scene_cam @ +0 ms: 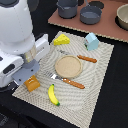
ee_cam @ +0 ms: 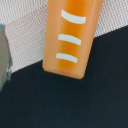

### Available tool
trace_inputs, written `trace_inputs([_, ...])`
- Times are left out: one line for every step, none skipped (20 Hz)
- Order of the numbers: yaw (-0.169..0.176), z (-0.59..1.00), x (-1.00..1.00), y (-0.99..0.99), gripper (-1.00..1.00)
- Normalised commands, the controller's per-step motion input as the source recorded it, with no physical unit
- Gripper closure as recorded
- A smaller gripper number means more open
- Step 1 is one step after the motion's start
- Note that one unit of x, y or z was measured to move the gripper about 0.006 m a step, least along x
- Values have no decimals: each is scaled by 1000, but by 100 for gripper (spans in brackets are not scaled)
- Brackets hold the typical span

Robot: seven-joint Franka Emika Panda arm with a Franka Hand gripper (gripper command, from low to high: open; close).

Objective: Interact with the objects in diverse but meaningful ways.

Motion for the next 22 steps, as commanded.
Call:
trace_inputs([0, -431, -343, 0, -100])
trace_inputs([-3, -417, -329, 0, -100])
trace_inputs([-4, -389, -300, 0, -100])
trace_inputs([-5, -354, -271, 0, -100])
trace_inputs([-5, -326, -246, 0, -100])
trace_inputs([-7, -326, -243, 0, -100])
trace_inputs([-7, -334, -217, 0, -100])
trace_inputs([-7, -331, -223, 0, -100])
trace_inputs([-6, -346, -223, 0, -100])
trace_inputs([-5, -357, -246, 0, -100])
trace_inputs([-3, -360, -249, 0, -100])
trace_inputs([-2, -357, -234, 0, -100])
trace_inputs([0, -329, -223, 0, -100])
trace_inputs([0, -309, -203, 0, -100])
trace_inputs([0, -306, -203, 0, 100])
trace_inputs([0, -289, -203, 0, 100])
trace_inputs([0, -291, -211, 0, 100])
trace_inputs([0, -280, -211, 0, 100])
trace_inputs([0, -274, -194, 0, 100])
trace_inputs([0, -260, -180, 0, 100])
trace_inputs([0, -234, -129, 0, 100])
trace_inputs([0, -231, -120, 0, 100])
